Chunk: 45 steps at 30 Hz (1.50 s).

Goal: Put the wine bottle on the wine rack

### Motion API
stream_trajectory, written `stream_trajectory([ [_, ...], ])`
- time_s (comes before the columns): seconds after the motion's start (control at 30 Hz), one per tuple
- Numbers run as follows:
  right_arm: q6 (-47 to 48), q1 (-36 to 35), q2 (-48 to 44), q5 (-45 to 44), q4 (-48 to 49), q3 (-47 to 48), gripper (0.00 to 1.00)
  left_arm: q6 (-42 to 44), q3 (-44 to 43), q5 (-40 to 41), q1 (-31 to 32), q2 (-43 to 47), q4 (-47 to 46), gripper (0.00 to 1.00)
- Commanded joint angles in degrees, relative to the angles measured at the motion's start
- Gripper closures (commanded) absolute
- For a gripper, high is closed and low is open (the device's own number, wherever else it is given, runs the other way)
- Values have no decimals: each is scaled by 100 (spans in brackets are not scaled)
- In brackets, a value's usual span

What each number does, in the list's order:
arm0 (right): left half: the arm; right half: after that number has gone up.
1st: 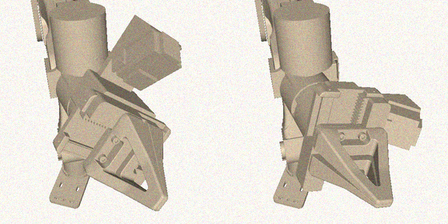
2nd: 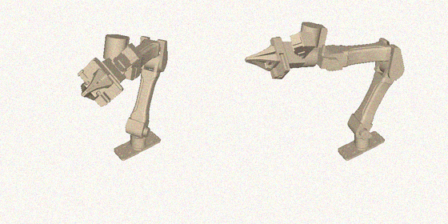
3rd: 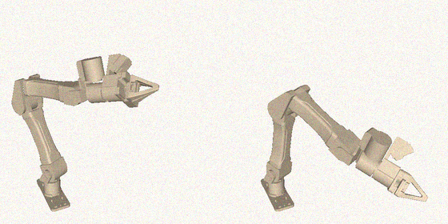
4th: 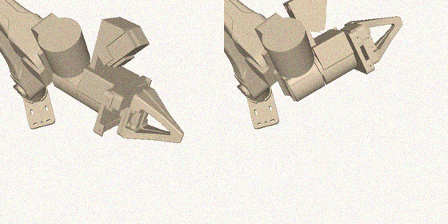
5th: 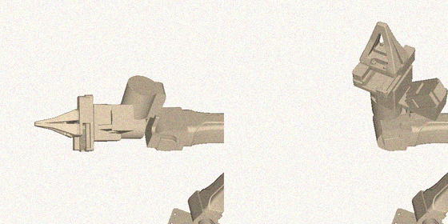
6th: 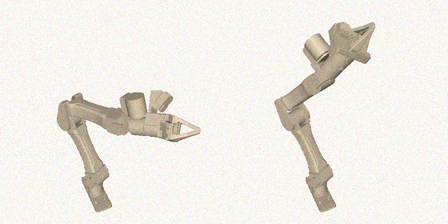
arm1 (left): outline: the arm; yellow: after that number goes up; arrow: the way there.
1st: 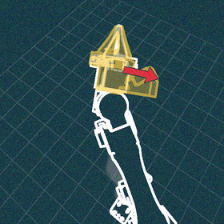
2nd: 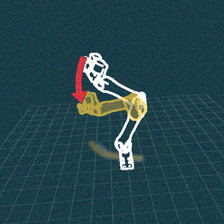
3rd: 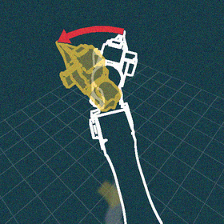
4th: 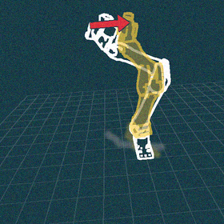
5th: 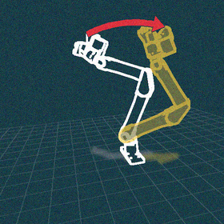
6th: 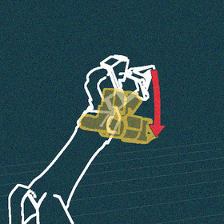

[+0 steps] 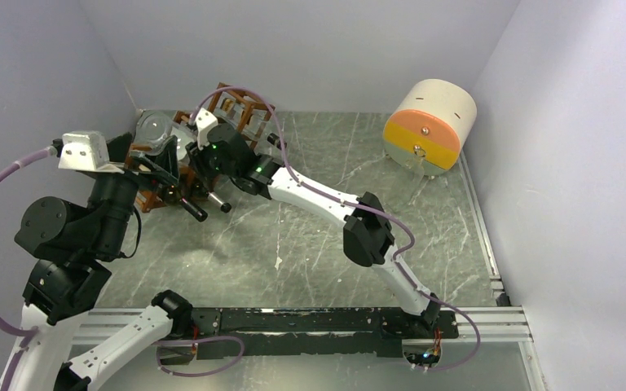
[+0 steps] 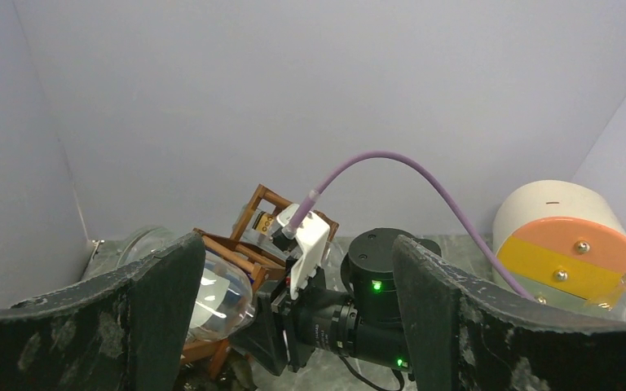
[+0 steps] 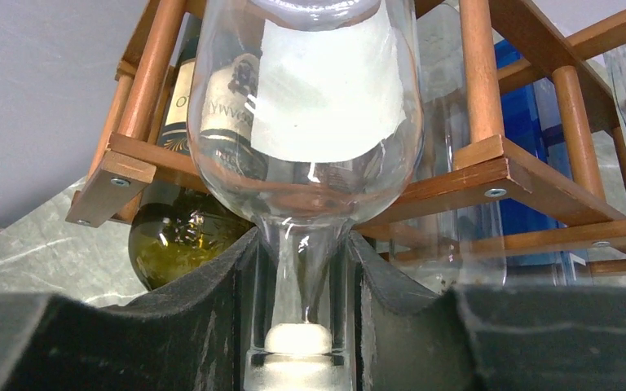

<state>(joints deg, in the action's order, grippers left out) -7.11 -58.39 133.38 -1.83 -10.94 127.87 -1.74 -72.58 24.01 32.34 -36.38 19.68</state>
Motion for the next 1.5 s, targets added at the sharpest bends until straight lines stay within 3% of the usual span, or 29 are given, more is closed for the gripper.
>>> stream_trajectory([
  [0.0,-38,5,-437,59,74,-193,67,59,51,113,-32,26,1,11],
  [0.17,-164,9,-632,74,157,-415,75,50,59,120,-30,24,9,11],
  [0.27,-349,10,-713,153,142,-457,75,51,68,137,-28,10,10,11],
  [0.5,-844,9,-656,319,127,-578,61,35,68,130,-26,-13,22,11],
  [0.77,-1171,21,-387,373,169,-427,54,42,51,156,-31,-11,58,11],
  [1.0,-1510,33,-499,183,285,-652,26,63,86,148,-29,32,28,11],
  [1.2,-1619,145,-817,195,445,-832,21,64,26,183,-28,2,98,10],
  [1.47,-1592,314,-2077,-54,1337,-2093,23,26,-134,-20,-28,-65,119,10],
])
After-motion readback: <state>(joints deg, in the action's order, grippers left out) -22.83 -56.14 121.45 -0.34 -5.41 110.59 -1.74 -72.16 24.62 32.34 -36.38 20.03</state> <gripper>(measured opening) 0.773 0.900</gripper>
